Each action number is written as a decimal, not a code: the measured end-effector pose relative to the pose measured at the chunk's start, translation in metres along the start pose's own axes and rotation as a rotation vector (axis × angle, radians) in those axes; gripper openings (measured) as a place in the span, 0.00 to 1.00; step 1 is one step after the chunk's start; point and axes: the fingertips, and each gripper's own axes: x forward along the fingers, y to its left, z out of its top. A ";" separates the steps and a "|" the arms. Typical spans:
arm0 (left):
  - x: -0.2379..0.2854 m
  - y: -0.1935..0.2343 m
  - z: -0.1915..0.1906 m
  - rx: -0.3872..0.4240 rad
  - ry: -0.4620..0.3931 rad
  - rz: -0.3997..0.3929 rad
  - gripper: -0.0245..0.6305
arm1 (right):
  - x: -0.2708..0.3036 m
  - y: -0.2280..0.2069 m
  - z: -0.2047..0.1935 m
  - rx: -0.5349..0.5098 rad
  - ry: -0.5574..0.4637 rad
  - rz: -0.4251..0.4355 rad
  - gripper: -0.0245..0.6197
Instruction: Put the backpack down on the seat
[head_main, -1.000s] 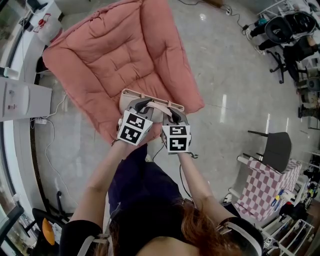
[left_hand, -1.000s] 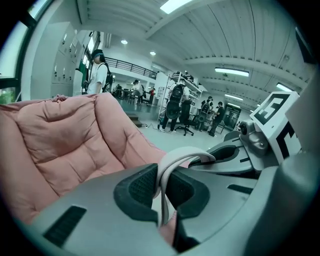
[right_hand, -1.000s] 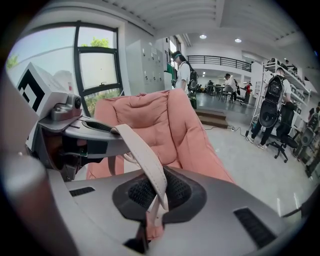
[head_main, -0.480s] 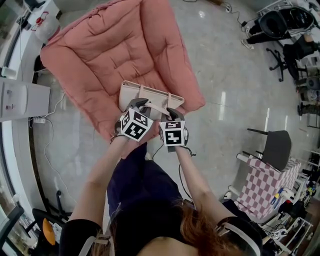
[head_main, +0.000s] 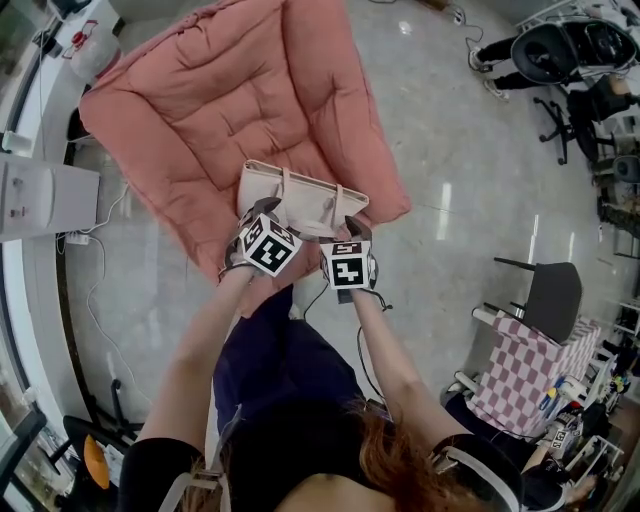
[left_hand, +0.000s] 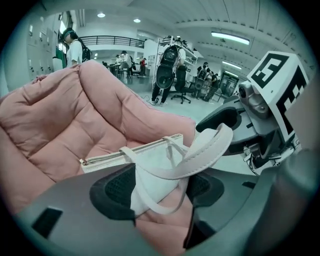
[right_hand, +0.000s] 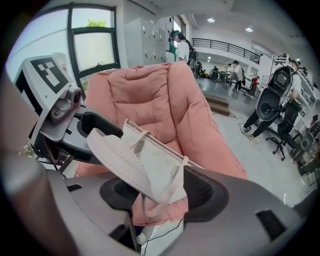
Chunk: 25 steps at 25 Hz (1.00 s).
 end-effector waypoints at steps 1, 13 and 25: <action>0.002 0.000 -0.005 0.005 0.015 -0.002 0.46 | 0.001 0.000 -0.003 -0.004 -0.001 0.008 0.43; -0.007 -0.021 -0.065 -0.022 0.132 -0.034 0.51 | -0.015 0.016 -0.074 -0.169 0.144 0.084 0.48; -0.049 -0.062 -0.095 -0.165 0.085 -0.047 0.51 | -0.073 0.013 -0.145 -0.109 0.154 0.078 0.48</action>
